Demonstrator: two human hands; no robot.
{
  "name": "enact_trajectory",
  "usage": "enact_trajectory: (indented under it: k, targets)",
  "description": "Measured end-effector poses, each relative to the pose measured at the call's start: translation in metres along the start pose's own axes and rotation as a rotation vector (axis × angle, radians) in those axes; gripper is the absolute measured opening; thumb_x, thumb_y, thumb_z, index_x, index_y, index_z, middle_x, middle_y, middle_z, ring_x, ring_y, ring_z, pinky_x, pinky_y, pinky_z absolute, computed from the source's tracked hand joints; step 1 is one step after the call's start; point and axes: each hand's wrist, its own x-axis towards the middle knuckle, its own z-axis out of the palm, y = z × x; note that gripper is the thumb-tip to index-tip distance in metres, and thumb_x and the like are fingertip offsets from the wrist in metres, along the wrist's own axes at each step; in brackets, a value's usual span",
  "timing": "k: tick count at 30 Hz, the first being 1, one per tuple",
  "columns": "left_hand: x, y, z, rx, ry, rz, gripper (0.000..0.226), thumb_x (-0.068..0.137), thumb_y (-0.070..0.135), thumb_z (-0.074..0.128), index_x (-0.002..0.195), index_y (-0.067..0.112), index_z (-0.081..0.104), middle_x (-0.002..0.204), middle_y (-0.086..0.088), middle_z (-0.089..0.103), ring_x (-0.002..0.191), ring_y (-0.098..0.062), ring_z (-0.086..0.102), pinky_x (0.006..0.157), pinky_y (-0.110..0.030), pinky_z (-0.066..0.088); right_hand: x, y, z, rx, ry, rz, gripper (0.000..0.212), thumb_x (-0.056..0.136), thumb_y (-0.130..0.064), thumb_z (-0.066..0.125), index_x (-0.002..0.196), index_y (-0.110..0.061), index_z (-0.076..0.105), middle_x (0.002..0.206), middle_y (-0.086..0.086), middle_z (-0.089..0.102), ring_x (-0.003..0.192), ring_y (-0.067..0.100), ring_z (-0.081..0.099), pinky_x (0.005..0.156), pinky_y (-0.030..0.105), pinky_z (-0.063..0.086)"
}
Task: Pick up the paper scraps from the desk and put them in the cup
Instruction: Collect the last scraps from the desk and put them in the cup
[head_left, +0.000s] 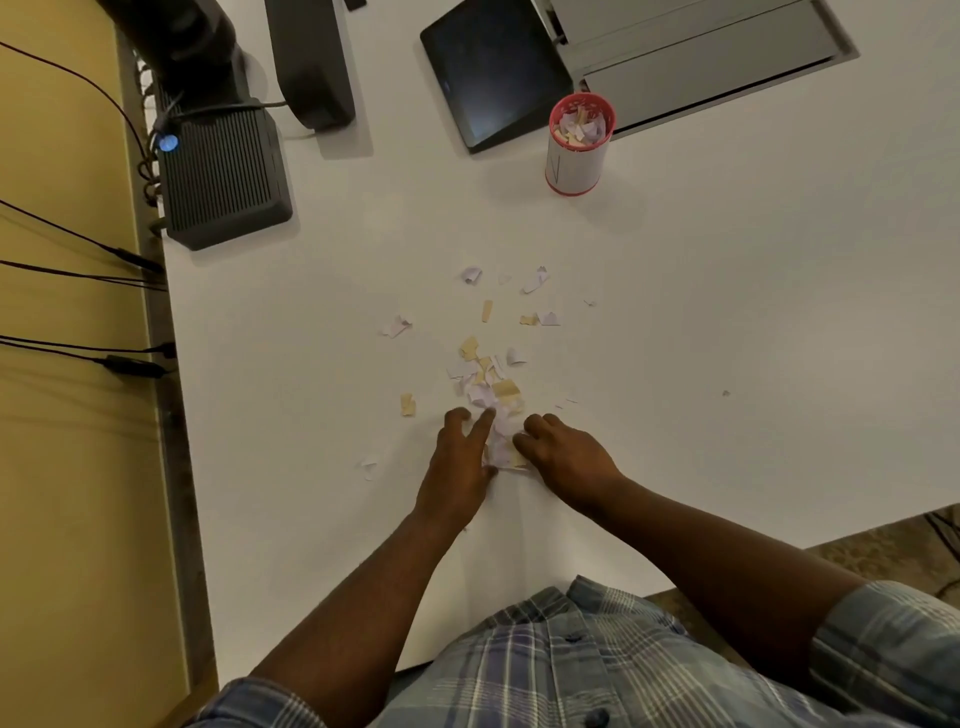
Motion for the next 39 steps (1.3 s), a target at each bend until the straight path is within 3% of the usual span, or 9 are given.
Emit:
enact_trajectory:
  k: [5, 9, 13, 15, 19, 24, 28, 34, 39]
  targets:
    - [0.02, 0.003, -0.01, 0.064, -0.016, 0.117, 0.053, 0.087, 0.013, 0.064, 0.136, 0.026, 0.046, 0.153, -0.004, 0.025, 0.134, -0.022, 0.033, 0.102, -0.029, 0.04, -0.001, 0.013, -0.006, -0.017, 0.001, 0.02, 0.019, 0.094, -0.01, 0.046, 0.108, -0.008, 0.058, 0.105, 0.01, 0.053, 0.097, 0.027, 0.052, 0.061, 0.036, 0.046]
    - [0.032, 0.006, -0.017, 0.045, -0.014, 0.189, 0.024, 0.092, 0.014, 0.055, 0.112, 0.013, 0.067, 0.121, -0.005, 0.057, 0.108, -0.023, 0.053, 0.086, -0.031, 0.049, 0.004, 0.023, -0.009, 0.036, 0.024, 0.112, 0.016, 0.09, -0.005, 0.045, 0.096, -0.008, 0.06, 0.099, 0.008, 0.055, 0.092, 0.026, 0.053, 0.061, 0.035, 0.043]
    - [0.041, 0.008, -0.023, 0.033, -0.037, 0.218, 0.018, 0.09, 0.01, 0.056, 0.098, 0.004, 0.072, 0.101, -0.009, 0.063, 0.093, -0.023, 0.059, 0.079, -0.032, 0.049, 0.014, 0.034, -0.017, 0.304, 0.185, 0.336, 0.018, 0.088, -0.007, 0.056, 0.096, -0.009, 0.072, 0.097, 0.01, 0.067, 0.087, 0.029, 0.063, 0.069, 0.031, 0.047]
    - [0.046, 0.01, -0.028, -0.061, 0.003, 0.168, 0.014, 0.086, 0.008, 0.064, 0.094, 0.003, 0.073, 0.097, -0.009, 0.065, 0.087, -0.019, 0.062, 0.076, -0.022, 0.047, 0.018, 0.044, -0.027, 0.501, 0.276, 0.459, 0.016, 0.086, -0.008, 0.063, 0.095, -0.007, 0.076, 0.096, 0.01, 0.073, 0.087, 0.024, 0.067, 0.078, 0.023, 0.047]
    - [0.059, 0.018, -0.049, -0.289, 0.057, 0.071, 0.01, 0.075, 0.006, 0.076, 0.083, 0.002, 0.074, 0.085, -0.006, 0.068, 0.072, -0.01, 0.062, 0.07, -0.019, 0.051, 0.025, 0.068, -0.052, 0.776, 0.328, 0.642, 0.009, 0.081, -0.017, 0.072, 0.087, -0.016, 0.078, 0.086, -0.002, 0.075, 0.075, 0.002, 0.063, 0.064, -0.005, 0.037]
    - [0.089, 0.032, -0.079, -0.487, 0.115, 0.057, 0.011, 0.07, 0.002, 0.079, 0.075, 0.005, 0.07, 0.075, 0.02, 0.065, 0.068, 0.009, 0.062, 0.064, -0.005, 0.047, 0.047, 0.099, -0.093, 1.002, 0.471, 0.724, 0.009, 0.079, -0.02, 0.074, 0.083, -0.028, 0.077, 0.074, -0.016, 0.069, 0.064, -0.009, 0.06, 0.06, 0.006, 0.042]
    - [0.121, 0.041, -0.096, -0.559, 0.145, 0.049, 0.012, 0.073, -0.001, 0.076, 0.075, 0.004, 0.065, 0.076, 0.02, 0.068, 0.071, 0.008, 0.065, 0.064, -0.006, 0.048, 0.089, 0.131, -0.149, 1.108, 0.621, 0.678, 0.01, 0.082, -0.016, 0.071, 0.082, -0.025, 0.075, 0.084, 0.0, 0.074, 0.078, 0.013, 0.07, 0.076, 0.025, 0.055]
    - [0.145, 0.047, -0.099, -0.587, 0.184, 0.066, 0.015, 0.077, 0.0, 0.073, 0.079, 0.011, 0.063, 0.093, 0.02, 0.069, 0.089, 0.003, 0.068, 0.084, -0.024, 0.055, 0.166, 0.175, -0.224, 0.731, 0.767, 0.611, 0.015, 0.083, -0.028, 0.07, 0.093, -0.018, 0.076, 0.086, -0.006, 0.073, 0.079, 0.006, 0.068, 0.071, 0.021, 0.056]
    - [0.143, 0.04, -0.091, -0.604, 0.241, 0.066, 0.015, 0.076, 0.001, 0.074, 0.076, 0.008, 0.061, 0.083, 0.008, 0.073, 0.082, -0.001, 0.07, 0.071, -0.016, 0.055, 0.22, 0.197, -0.237, 0.274, 0.61, 0.526, 0.026, 0.088, -0.025, 0.064, 0.103, -0.006, 0.073, 0.099, 0.01, 0.073, 0.091, 0.019, 0.069, 0.077, 0.019, 0.048]
